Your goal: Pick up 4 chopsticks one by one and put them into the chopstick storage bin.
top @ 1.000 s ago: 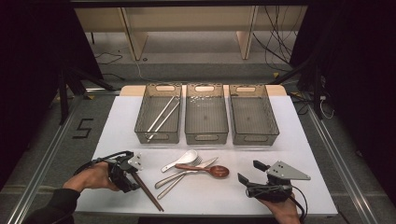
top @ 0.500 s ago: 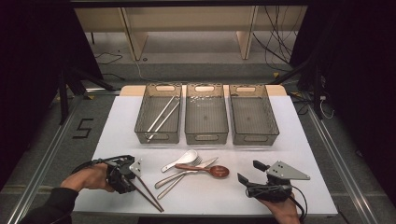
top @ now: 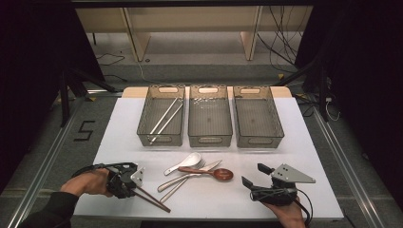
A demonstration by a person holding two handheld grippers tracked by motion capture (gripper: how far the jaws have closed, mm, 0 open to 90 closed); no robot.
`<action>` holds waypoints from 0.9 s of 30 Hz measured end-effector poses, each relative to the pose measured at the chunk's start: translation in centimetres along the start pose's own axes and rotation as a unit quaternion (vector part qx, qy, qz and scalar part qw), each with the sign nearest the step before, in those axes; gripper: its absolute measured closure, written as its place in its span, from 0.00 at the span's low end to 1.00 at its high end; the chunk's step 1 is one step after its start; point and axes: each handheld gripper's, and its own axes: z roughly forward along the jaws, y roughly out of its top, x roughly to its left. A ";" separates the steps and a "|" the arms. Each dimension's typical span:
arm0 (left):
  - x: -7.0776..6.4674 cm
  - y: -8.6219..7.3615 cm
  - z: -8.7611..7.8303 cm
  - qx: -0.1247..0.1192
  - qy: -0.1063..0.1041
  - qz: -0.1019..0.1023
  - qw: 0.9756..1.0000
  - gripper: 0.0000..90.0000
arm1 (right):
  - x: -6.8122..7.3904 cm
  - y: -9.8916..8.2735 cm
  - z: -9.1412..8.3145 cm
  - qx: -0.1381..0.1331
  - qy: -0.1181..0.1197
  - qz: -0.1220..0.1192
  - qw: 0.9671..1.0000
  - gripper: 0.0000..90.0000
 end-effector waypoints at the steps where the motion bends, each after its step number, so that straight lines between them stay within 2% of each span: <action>1: -0.1 0.0 0.0 -0.001 0.001 0.000 1.000 0.78 | 0.0 0.0 0.0 0.000 0.000 0.001 1.000 0.29; 11: -0.5 -0.1 -0.1 0.014 -0.008 0.033 0.999 0.83 | 0.0 0.0 0.0 0.001 0.001 -0.001 1.000 0.29; 12: -0.7 -0.1 -0.1 0.012 -0.010 0.030 0.999 0.84 | 0.0 0.0 0.0 0.001 0.001 0.000 1.000 0.29; 13: -0.8 -0.1 -0.1 0.016 -0.012 0.038 0.999 0.85 | 0.0 0.0 0.0 0.002 0.001 -0.001 1.000 0.29; 19: -1.6 -0.3 -0.1 0.013 -0.004 0.055 0.998 0.88 | 0.1 0.0 0.1 0.003 0.001 -0.001 1.000 0.29; 20: -1.6 -0.2 -0.2 0.020 -0.005 0.065 0.998 0.89 | 0.1 0.0 0.1 0.004 0.002 -0.001 1.000 0.29; 21: -1.8 -0.2 -0.1 0.016 -0.004 0.061 0.998 0.89 | 0.1 0.0 0.1 0.004 0.002 -0.001 1.000 0.29; 27: -2.2 -0.3 -0.2 0.017 -0.009 0.073 0.997 0.91 | 0.1 0.0 0.1 0.004 0.003 0.001 1.000 0.29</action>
